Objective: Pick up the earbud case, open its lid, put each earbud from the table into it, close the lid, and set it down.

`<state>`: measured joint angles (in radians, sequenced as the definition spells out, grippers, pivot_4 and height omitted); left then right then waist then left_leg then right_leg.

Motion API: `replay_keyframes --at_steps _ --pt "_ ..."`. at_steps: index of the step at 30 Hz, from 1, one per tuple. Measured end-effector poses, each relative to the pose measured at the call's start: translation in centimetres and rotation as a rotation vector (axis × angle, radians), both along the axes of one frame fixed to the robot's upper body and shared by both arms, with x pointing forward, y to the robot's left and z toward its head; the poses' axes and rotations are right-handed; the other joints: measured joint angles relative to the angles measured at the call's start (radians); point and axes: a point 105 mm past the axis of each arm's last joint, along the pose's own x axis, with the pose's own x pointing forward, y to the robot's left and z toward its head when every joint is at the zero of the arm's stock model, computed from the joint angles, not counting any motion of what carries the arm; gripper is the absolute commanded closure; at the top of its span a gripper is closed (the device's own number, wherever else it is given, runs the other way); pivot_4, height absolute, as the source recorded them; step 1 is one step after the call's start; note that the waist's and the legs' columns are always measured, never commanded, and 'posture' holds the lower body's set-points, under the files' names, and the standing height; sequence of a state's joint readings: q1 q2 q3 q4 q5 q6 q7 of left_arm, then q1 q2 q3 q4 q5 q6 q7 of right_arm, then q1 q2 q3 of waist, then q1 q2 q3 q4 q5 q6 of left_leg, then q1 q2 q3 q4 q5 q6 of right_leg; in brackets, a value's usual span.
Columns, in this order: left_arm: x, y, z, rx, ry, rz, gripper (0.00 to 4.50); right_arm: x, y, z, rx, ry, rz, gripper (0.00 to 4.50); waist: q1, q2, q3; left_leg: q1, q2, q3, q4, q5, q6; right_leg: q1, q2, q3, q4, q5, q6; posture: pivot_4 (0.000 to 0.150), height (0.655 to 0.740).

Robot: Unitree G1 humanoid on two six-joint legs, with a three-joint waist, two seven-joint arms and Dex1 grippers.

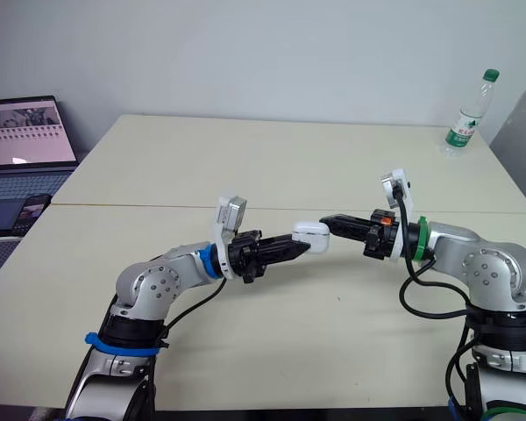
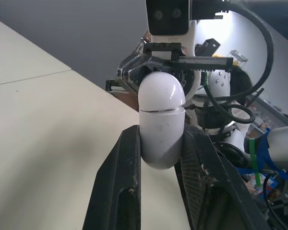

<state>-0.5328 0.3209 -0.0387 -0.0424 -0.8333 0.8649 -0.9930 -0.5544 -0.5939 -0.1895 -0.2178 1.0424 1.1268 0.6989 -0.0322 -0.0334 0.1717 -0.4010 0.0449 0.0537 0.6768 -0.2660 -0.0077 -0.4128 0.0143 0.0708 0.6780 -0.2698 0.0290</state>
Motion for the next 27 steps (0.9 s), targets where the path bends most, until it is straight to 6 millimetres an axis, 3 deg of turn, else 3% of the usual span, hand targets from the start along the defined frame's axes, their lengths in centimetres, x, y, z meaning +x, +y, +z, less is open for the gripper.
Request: replay_keyframes --at_steps 4,9,14,19,23,27 --pt "0.1 -0.1 -0.5 0.019 0.011 0.007 3.72 -0.6 0.3 0.7 0.023 -0.021 0.046 4.46 0.000 0.000 0.000 0.000 0.000 0.000 0.000 0.000 0.000 0.000 0.000 0.000 0.000 0.000 0.000 0.150 0.7362" --pt "0.6 0.1 -1.1 0.048 0.024 0.047 3.72 -0.2 -0.7 0.6 -0.018 -0.050 -0.008 4.46 0.000 0.000 0.000 0.000 0.000 0.000 0.000 0.000 0.000 0.000 0.000 0.000 -0.001 0.000 0.000 0.150 0.7362" --pt "1.4 -0.2 -2.5 0.154 0.052 0.122 3.72 1.6 -3.6 -1.5 -0.137 -0.083 -0.210 4.46 0.001 0.000 0.000 -0.001 0.000 0.000 0.000 0.000 0.000 -0.001 0.000 0.001 -0.001 0.000 0.001 0.150 0.7362" --pt "3.3 -1.4 -5.8 0.442 0.078 0.238 3.72 2.4 -6.2 -4.5 -0.307 -0.164 -0.366 4.46 0.003 -0.001 0.000 -0.001 -0.001 0.000 0.000 0.000 0.000 -0.001 0.000 0.001 -0.001 -0.003 0.005 0.150 0.7362" --pt "4.2 -2.2 -7.4 0.521 0.149 0.265 3.72 1.4 -6.9 -5.8 -0.365 -0.313 -0.403 4.46 0.002 0.000 0.000 -0.002 -0.001 0.001 -0.001 0.000 0.000 -0.002 0.000 0.000 0.000 -0.003 0.005 0.150 0.7362" --pt "4.9 -3.2 -7.6 0.509 0.219 0.252 3.72 -0.9 -5.8 -7.2 -0.399 -0.392 -0.347 4.46 0.001 -0.001 0.001 -0.002 -0.001 0.001 -0.001 0.000 0.000 -0.003 0.000 0.000 0.000 -0.003 0.005 0.150 0.7362"
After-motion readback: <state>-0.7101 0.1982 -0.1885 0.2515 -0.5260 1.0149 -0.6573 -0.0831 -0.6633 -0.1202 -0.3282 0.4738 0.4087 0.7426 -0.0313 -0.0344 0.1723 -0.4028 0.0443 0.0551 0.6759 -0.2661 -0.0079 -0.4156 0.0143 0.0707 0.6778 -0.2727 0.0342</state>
